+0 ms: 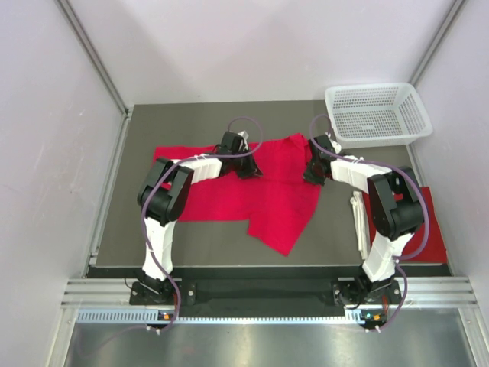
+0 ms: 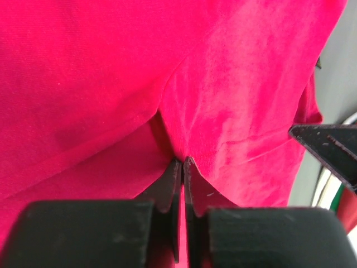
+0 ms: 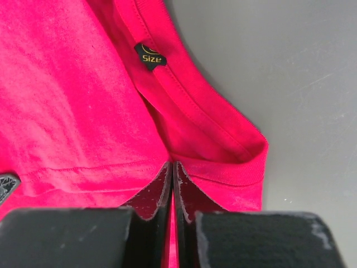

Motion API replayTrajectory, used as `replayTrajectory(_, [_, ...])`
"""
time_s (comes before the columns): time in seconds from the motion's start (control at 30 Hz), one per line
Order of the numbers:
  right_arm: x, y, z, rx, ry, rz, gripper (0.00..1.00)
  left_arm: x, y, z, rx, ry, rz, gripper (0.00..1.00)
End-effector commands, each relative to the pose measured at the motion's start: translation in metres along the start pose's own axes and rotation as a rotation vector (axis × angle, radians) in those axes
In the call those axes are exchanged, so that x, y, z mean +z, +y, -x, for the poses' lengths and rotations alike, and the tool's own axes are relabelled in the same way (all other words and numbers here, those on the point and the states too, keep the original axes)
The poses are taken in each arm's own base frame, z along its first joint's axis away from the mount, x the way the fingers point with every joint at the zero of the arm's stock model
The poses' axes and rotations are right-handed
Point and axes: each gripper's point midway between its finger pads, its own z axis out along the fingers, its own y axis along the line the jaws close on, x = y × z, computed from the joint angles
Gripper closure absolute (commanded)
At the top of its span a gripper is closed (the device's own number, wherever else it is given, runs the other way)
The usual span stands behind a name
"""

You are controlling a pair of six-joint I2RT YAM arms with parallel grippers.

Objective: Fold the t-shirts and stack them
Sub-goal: Fold the tshirt

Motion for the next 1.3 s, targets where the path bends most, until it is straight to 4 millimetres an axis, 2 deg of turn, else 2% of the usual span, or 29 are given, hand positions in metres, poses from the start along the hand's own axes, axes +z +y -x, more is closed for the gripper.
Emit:
replayTrajectory(0.0, [-0.006, 0.009, 0.015, 0.003, -0.056, 0.04, 1.0, -0.001, -0.011, 0.009, 0.007, -0.014, -0.006, 1.0])
replayTrajectory(0.13, [-0.016, 0.009, 0.018, -0.007, -0.071, 0.047, 1.0, -0.009, -0.021, 0.018, -0.001, -0.031, -0.007, 1.0])
replayTrajectory(0.37, [-0.037, 0.008, 0.02, 0.023, -0.091, 0.061, 1.0, -0.018, -0.026, 0.025, -0.006, -0.03, 0.027, 1.0])
replayTrajectory(0.67, [-0.055, -0.001, 0.01, 0.061, -0.099, 0.063, 1.0, -0.017, -0.014, 0.017, -0.01, 0.004, 0.081, 1.0])
replayTrajectory(0.77, [-0.056, -0.003, 0.004, 0.063, -0.099, 0.063, 1.0, -0.017, -0.009, 0.015, -0.005, 0.011, 0.105, 1.0])
replayTrajectory(0.87, [-0.054, 0.012, 0.005, -0.004, -0.107, 0.15, 1.0, -0.017, -0.01, 0.013, -0.003, 0.024, 0.098, 1.0])
replayTrajectory(0.9, [-0.053, 0.019, 0.009, -0.036, -0.122, 0.184, 0.96, -0.016, -0.009, 0.012, -0.006, 0.027, 0.099, 1.0])
replayTrajectory(0.93, [-0.048, 0.017, 0.006, -0.041, -0.104, 0.169, 0.92, -0.015, -0.008, 0.012, -0.008, 0.029, 0.099, 1.0])
replayTrajectory(0.97, [-0.048, 0.02, 0.014, -0.037, -0.113, 0.158, 0.83, -0.014, -0.008, 0.011, -0.012, 0.033, 0.096, 1.0])
replayTrajectory(1.0, [-0.046, 0.017, 0.013, -0.037, -0.103, 0.136, 0.8, -0.014, -0.008, 0.01, -0.013, 0.036, 0.093, 1.0])
replayTrajectory(1.07, [-0.04, 0.019, 0.013, -0.03, -0.099, 0.13, 0.77, -0.013, -0.009, 0.01, -0.016, 0.036, 0.088, 1.0])
replayTrajectory(1.27, [-0.024, 0.023, 0.012, -0.019, -0.088, 0.122, 0.77, -0.012, -0.011, 0.011, -0.011, 0.035, 0.081, 1.0])
